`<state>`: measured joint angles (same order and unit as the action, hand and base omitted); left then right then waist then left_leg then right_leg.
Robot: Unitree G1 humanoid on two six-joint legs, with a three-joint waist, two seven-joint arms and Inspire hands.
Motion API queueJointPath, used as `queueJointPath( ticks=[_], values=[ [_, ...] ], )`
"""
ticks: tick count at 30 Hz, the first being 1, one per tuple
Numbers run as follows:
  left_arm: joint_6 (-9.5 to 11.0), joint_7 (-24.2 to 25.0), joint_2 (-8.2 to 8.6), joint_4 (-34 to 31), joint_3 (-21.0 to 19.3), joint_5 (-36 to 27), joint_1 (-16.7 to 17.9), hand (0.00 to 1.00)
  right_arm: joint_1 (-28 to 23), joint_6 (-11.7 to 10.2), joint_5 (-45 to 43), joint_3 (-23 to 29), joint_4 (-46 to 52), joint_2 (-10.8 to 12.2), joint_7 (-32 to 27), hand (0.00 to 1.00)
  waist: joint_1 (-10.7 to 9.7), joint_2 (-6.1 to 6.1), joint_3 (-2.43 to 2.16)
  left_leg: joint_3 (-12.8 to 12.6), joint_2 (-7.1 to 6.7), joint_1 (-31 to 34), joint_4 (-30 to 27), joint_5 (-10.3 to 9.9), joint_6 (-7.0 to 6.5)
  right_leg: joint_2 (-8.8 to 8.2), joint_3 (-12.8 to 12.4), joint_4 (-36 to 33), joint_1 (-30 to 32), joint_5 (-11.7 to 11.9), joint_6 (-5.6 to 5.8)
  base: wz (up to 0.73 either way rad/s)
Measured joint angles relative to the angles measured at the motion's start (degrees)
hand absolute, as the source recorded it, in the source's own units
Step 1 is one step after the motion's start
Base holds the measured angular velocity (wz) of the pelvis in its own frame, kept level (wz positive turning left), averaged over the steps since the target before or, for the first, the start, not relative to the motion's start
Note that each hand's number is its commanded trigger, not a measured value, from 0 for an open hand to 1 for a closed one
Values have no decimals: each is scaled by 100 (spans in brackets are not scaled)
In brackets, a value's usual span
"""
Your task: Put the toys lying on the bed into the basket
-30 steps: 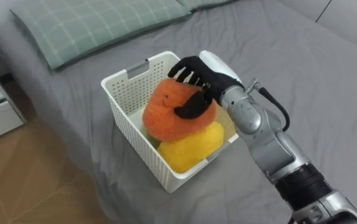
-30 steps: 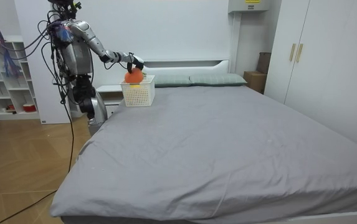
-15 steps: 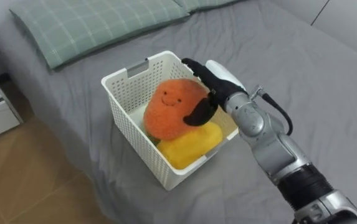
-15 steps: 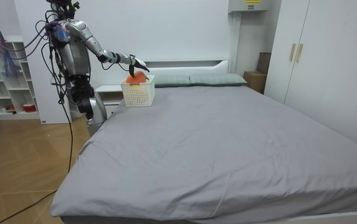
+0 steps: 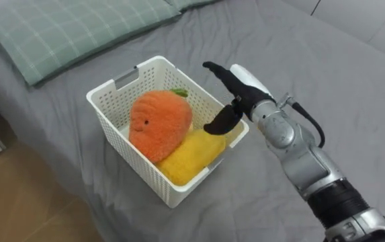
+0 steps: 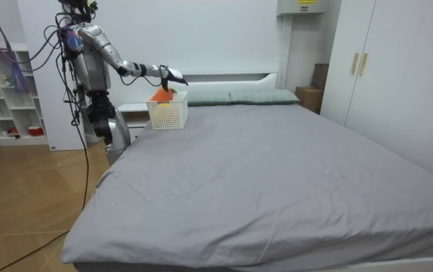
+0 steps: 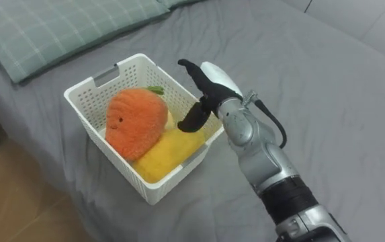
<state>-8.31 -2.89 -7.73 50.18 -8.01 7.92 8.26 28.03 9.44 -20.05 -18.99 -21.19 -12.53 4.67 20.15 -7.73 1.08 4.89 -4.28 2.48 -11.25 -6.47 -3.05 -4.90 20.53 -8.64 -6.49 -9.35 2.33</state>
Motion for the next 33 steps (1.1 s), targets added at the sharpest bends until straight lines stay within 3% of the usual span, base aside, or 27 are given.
queueJointPath(
  ticks=[6,10,12,14,21,23,29,33],
  values=[
    [144,-51,4,33,-65,-62,149,0,-424,-290,423,880,521,-93,-476,0,-320,147,-27,-166,48,-144,12,-34,-33,-10,-163,-5,-82,4,6,-11],
    [382,-153,13,67,-230,-117,479,0,-1381,-637,482,1464,1333,-143,-885,0,-710,285,-46,-326,71,-276,33,-53,-49,-12,-234,-2,-133,18,27,-17],
    [489,-182,14,203,-265,-156,575,0,-1848,-723,429,1620,1591,-150,-1013,0,-819,380,-73,-422,96,-346,92,-76,-49,-4,-359,-1,-137,20,31,-38],
    [627,-199,64,304,-308,-152,746,0,-2314,-831,430,1844,1762,-149,-1153,0,-1063,505,-108,-536,120,-371,116,-119,-50,6,-494,-9,-126,21,32,-32],
    [937,-208,60,404,-482,-153,769,0,-2507,-1167,1003,2624,1899,-213,-1814,0,-1541,522,-123,-975,249,-519,201,-156,0,97,-893,-18,-10,27,27,-32],
    [1015,-228,60,393,-481,-149,776,0,-2677,-1369,1278,2874,2156,-216,-2030,0,-1682,497,-129,-1068,263,-518,192,-197,16,120,-957,8,15,26,25,-23],
    [1029,-277,61,392,-475,-160,735,0,-2942,-1549,1456,3197,2238,-217,-2576,0,-1926,511,-130,-1366,351,-539,270,-236,34,168,-1197,-27,164,43,1,-27],
    [1020,-306,92,518,-451,-243,736,0,-3263,-1565,2107,3272,2171,-182,-2779,0,-2137,585,-115,-1459,362,-621,364,-266,51,207,-1359,-14,178,44,-1,-20]
  ],
)
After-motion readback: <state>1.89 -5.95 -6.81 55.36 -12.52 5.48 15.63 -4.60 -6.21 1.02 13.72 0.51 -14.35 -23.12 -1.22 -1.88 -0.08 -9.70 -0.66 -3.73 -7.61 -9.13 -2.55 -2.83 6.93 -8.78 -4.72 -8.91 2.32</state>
